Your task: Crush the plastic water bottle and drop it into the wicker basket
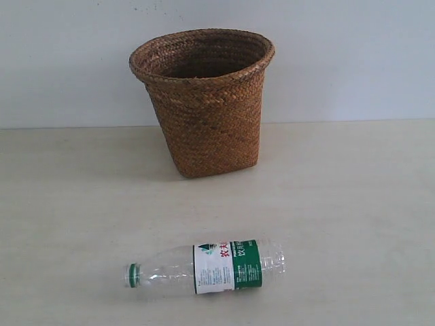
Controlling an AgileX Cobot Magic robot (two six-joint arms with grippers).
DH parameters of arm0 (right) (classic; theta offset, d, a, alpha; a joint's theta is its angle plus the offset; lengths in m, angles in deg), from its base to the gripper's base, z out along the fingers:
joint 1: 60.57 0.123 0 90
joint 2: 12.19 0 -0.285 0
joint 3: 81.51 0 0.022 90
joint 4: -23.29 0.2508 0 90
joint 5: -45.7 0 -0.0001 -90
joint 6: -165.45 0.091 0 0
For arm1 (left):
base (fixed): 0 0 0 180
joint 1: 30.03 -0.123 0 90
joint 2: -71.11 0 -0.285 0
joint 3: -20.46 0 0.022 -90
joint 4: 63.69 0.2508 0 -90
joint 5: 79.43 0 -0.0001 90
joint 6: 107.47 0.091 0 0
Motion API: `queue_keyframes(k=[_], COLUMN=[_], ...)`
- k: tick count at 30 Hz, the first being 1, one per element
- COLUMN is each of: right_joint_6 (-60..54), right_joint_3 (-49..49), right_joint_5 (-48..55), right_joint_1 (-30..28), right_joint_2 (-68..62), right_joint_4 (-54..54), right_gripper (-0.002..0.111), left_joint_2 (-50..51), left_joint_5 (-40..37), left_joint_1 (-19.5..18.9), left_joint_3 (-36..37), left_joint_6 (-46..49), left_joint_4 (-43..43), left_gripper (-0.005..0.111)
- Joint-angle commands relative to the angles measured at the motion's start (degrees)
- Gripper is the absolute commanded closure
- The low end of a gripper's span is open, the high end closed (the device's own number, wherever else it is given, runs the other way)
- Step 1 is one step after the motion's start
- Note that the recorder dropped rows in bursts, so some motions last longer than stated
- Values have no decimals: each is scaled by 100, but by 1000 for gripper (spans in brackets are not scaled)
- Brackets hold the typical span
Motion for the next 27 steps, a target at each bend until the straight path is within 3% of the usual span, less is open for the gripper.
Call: queue_keyframes(k=[1, 6, 12, 16, 19, 27], right_joint_6=[-535, -1000, -1884, -2363, -3376, -4944], right_joint_3=[567, 988, 1491, 1841, 2070, 2274], right_joint_5=[1068, 2020, 3229, 3971, 4495, 5119], right_joint_1=[9, 101, 802, 1297, 1635, 2080], right_joint_2=[-503, -1004, -1604, -2067, -2449, -3315], right_joint_4=[-51, 34, 46, 298, 1087, 2731], right_gripper=[108, 108, 108, 108, 108, 108], left_joint_2=[657, 1100, 1645, 2082, 2508, 3306], left_joint_5=[-964, -1644, -2641, -3471, -4226, -4625], left_joint_1=[-29, 335, 1119, 1479, 1663, 1674], left_joint_3=[-389, -507, -638, -895, -1093, -1133], left_joint_6=[398, 1256, 2869, 4383, 5781, 8000], left_joint_4=[223, 212, -92, -1076, -2084, -3491], left_gripper=[102, 102, 102, 102, 102, 102])
